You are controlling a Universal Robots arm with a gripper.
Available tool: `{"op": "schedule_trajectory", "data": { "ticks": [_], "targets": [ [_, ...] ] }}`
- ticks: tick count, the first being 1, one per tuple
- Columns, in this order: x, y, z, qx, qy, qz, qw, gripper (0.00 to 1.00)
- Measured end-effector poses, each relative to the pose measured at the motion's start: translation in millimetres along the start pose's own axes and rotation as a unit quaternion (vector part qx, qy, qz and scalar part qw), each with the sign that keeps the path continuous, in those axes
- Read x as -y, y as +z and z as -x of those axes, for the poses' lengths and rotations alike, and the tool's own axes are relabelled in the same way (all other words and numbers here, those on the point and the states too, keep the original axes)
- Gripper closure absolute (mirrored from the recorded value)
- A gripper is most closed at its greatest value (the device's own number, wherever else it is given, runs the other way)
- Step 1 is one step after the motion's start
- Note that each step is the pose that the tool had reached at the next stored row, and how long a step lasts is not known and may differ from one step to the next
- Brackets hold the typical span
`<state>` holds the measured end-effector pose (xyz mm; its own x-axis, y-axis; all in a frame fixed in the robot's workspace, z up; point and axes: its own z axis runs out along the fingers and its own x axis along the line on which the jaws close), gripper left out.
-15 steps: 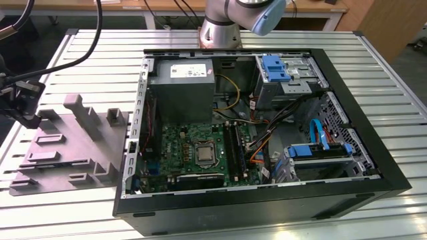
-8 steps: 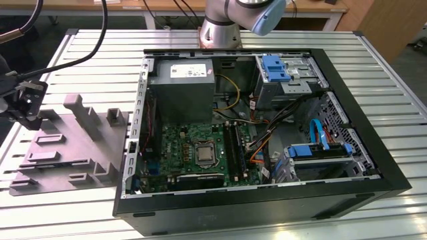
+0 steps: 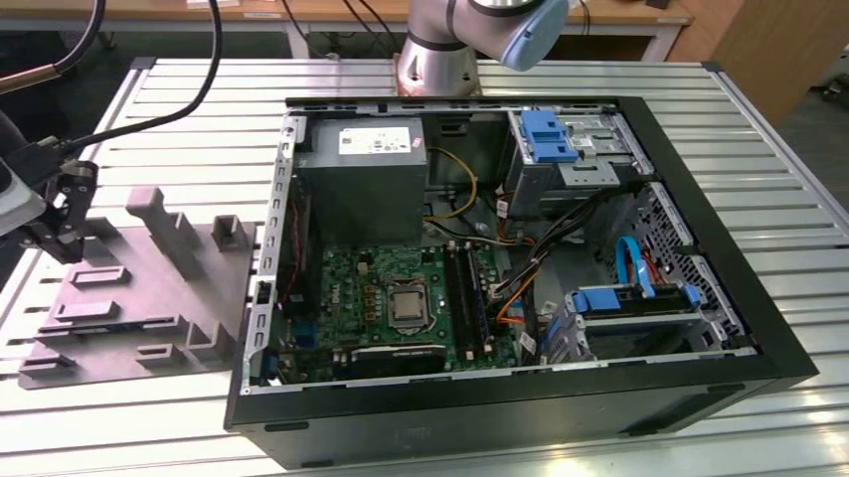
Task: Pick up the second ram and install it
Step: 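Pick up the second ram and move it above second insertion slot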
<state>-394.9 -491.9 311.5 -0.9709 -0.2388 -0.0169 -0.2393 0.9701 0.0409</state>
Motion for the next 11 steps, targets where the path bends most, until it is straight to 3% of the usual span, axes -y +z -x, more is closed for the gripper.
{"op": "schedule_trajectory", "data": {
  "ticks": [3,6,11],
  "targets": [
    [0.1,2.2,0.0,-0.0023,-0.027,0.0005,0.9996,0.89],
    [0.2,4.4,-0.1,-0.0039,-0.054,0.0009,0.9985,0.89],
    [0.3,8.3,-0.1,-0.0056,-0.099,0.0016,0.9951,0.89]
  ]
}}
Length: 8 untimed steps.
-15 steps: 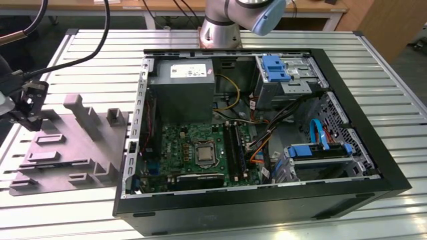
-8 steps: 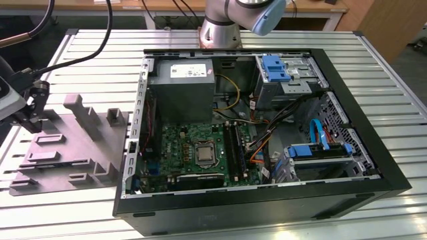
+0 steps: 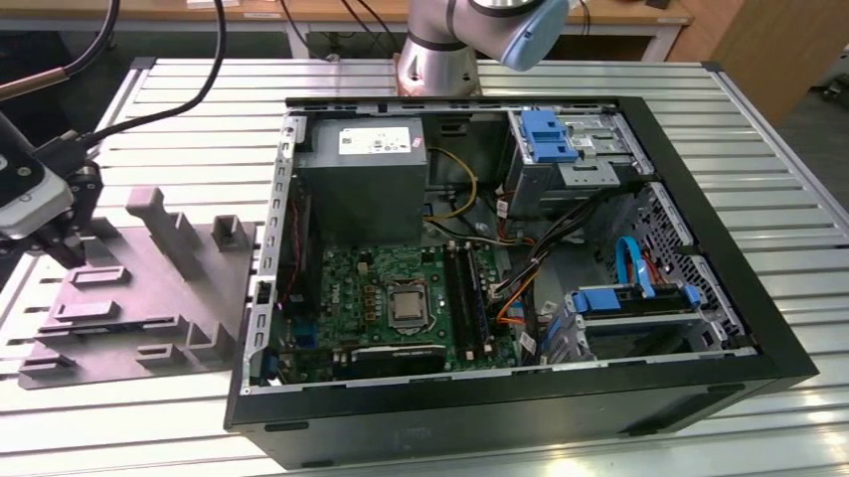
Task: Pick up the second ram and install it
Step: 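Pick up the second ram and move it above second insertion slot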
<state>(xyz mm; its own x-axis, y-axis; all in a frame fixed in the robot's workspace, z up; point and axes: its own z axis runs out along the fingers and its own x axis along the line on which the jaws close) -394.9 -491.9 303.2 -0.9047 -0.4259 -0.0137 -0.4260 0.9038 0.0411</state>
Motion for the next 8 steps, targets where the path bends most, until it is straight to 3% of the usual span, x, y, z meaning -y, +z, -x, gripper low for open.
{"op": "schedule_trajectory", "data": {
  "ticks": [4,8],
  "targets": [
    [0.1,2.3,0.0,-0.0016,-0.037,0.0005,0.9993,0.89],
    [0.2,4.5,-0.1,-0.0031,-0.073,0.0010,0.9973,0.89]
  ]
}}
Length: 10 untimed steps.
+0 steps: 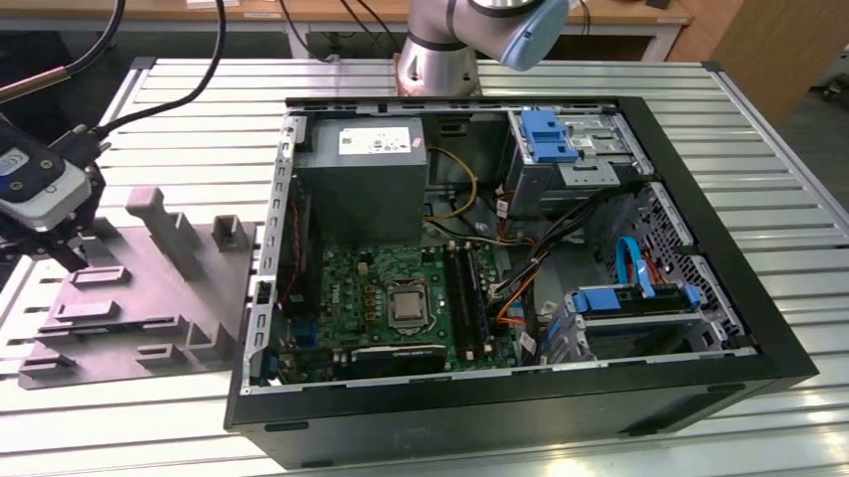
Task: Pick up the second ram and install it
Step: 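Pick up the second ram and move it above second insertion slot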
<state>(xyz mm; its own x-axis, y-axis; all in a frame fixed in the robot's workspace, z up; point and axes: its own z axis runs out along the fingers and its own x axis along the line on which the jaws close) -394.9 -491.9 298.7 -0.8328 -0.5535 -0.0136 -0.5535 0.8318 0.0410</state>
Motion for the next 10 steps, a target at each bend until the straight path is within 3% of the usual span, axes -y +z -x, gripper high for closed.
{"op": "schedule_trajectory", "data": {
  "ticks": [5,10],
  "targets": [
    [0.1,2.6,0.0,-0.0018,-0.045,0.0006,0.9990,0.89],
    [0.2,5.3,-0.1,-0.0037,-0.091,0.0012,0.9959,0.89]
  ]
}}
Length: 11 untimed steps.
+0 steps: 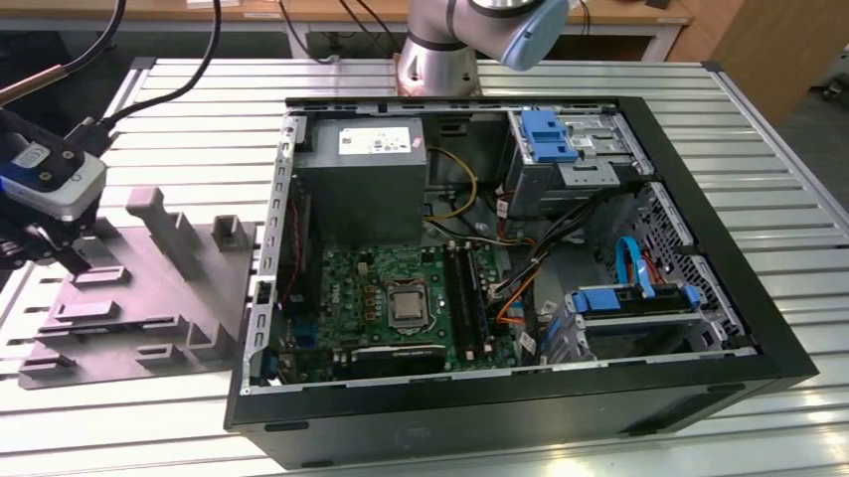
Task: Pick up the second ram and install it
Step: 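Pick up the second ram and move it above second insertion slot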
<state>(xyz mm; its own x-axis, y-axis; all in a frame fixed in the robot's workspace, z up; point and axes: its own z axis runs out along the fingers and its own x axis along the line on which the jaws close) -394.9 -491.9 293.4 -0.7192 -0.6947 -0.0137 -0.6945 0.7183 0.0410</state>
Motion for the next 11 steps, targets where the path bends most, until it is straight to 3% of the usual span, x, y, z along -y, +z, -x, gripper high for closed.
{"op": "schedule_trajectory", "data": {
  "ticks": [6,11],
  "targets": [
    [0.1,3.4,-0.1,-0.0022,-0.054,0.0007,0.9985,0.89],
    [0.3,6.9,-0.1,-0.0041,-0.100,0.0014,0.9950,0.89]
  ]
}}
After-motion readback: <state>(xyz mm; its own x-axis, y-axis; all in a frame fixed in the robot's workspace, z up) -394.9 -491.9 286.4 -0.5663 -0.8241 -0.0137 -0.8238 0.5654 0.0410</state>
